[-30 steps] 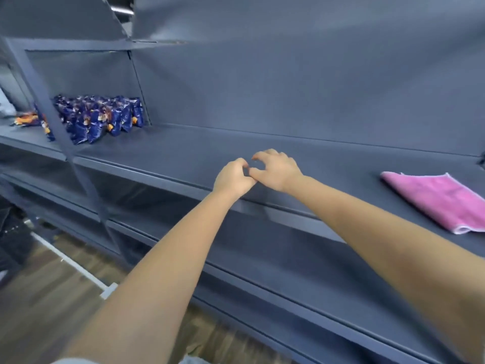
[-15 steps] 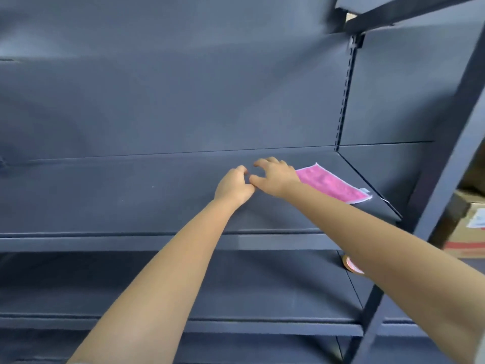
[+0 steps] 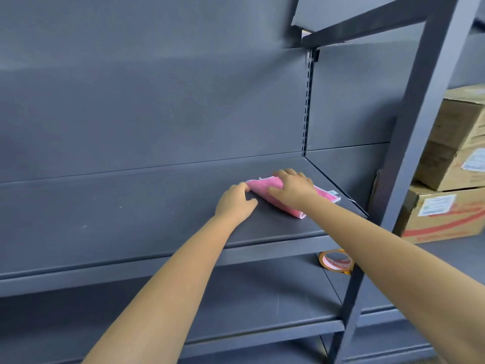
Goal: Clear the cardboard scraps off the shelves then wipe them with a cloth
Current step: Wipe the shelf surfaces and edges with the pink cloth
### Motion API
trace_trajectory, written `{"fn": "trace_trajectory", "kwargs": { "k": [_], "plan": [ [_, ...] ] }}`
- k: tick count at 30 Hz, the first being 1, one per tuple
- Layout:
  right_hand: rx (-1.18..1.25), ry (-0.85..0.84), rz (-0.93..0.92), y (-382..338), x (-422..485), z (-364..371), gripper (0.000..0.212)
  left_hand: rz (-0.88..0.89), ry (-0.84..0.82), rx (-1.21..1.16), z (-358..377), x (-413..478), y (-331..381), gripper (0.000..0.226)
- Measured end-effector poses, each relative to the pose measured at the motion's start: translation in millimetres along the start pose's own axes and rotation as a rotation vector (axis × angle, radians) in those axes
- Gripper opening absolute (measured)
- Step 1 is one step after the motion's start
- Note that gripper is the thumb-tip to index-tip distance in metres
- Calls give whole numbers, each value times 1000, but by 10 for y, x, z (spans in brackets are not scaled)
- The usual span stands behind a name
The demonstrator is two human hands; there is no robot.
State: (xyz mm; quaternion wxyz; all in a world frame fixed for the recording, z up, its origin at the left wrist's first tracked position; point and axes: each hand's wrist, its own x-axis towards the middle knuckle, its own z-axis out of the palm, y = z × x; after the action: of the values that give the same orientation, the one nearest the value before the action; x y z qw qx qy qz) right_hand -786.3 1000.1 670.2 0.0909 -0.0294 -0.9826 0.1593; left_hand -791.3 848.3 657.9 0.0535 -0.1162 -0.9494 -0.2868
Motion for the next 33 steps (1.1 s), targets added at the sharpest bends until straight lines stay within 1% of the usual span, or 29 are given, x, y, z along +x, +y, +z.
{"fn": "trace_trajectory", "kwargs": {
  "k": [4,9,17,20,22,23,25,27,29,33],
  "plan": [
    [3,-90,83,146,-15,39,54,-11,-11,-7,8,-3,-17,40],
    [5,-144,113,196,-73,123,47,-22,-19,-1,22,-51,-17,40],
    [-18,-128,69,170,-131,132,41,-12,-37,12,43,-67,2,40],
    [62,-52,46,102,-145,92,34,-5,-47,16,66,-65,0,39],
    [30,0,-19,52,-146,83,32,6,-72,20,86,-60,-3,42],
    [-7,0,-71,37,-146,92,33,14,-88,22,97,-54,-3,43],
    [-61,-63,-172,27,-158,154,38,30,-120,26,119,-47,-4,42],
    [-102,-168,-207,43,-179,243,44,46,-136,30,143,-39,-9,41],
    [-117,-229,-166,72,-194,315,48,56,-133,35,164,-21,-18,42],
    [-145,-278,-51,131,-224,342,54,47,-101,72,184,60,-61,39]
  ]
}}
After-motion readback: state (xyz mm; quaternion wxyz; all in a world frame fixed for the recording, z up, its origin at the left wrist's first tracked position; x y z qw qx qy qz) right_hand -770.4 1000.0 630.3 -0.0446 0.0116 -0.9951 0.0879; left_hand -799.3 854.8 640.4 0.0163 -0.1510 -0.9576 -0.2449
